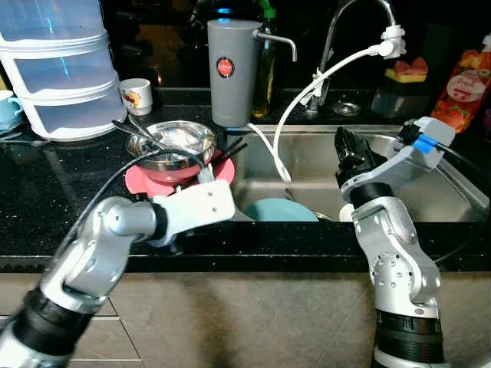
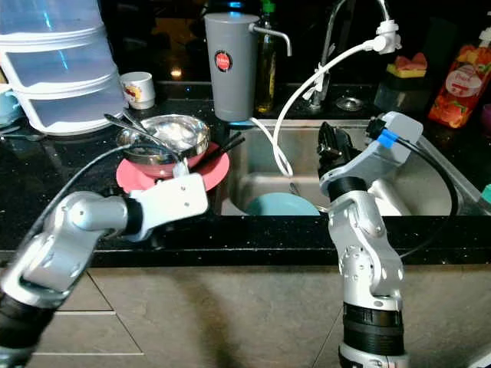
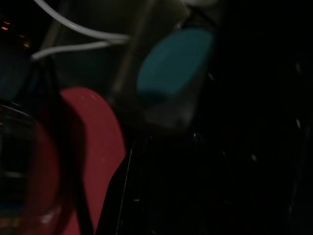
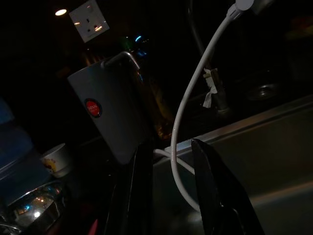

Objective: Kitchen organization

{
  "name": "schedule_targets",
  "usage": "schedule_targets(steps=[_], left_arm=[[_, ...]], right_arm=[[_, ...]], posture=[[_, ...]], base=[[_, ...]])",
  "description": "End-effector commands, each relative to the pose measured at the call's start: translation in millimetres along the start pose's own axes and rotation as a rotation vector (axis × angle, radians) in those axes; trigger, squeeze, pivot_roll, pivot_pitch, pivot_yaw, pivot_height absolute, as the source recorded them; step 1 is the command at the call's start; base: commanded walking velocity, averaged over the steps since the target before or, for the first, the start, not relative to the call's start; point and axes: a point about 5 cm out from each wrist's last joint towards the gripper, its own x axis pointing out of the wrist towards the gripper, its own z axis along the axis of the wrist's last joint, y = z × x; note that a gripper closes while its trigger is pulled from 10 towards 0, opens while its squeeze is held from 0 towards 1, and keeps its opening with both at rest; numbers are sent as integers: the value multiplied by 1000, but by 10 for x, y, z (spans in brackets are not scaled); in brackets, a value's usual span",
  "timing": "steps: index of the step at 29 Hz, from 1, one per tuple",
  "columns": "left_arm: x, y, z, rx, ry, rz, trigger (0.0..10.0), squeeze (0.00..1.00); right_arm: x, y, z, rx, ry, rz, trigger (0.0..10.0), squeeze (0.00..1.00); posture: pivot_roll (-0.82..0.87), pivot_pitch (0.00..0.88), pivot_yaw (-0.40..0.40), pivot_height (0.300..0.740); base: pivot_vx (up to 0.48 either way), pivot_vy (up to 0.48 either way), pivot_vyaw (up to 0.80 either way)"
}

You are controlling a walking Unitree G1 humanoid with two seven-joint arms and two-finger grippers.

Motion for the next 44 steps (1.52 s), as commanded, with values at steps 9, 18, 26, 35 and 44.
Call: schedule_targets(steps=[9,18,26,35,44], left_arm=[[-78,385,-80,-215,-16,289,10000,0],[-252,700,-350,-626,-84,582,10000,0],[-383,817,-733,-879,42,611,10000,0],[-360,1027,-769,-924,37,685,10000,0],[-397,1251,-640,-939,-12,782,10000,0]], right_arm=[[-30,29,-87,-158,62,62,10000,0],[-247,101,-315,-360,252,302,10000,0],[-278,183,-209,-281,280,502,10000,0],[-232,246,-180,-300,267,537,10000,0],[-234,266,-131,-285,252,552,10000,0]], posture=[[98,172,-30,740],[86,178,-32,740],[88,177,-35,740],[84,172,-34,740],[83,171,-37,740]], base=[[0,0,0],[0,0,0],[0,0,0],[0,0,0],[0,0,0]])
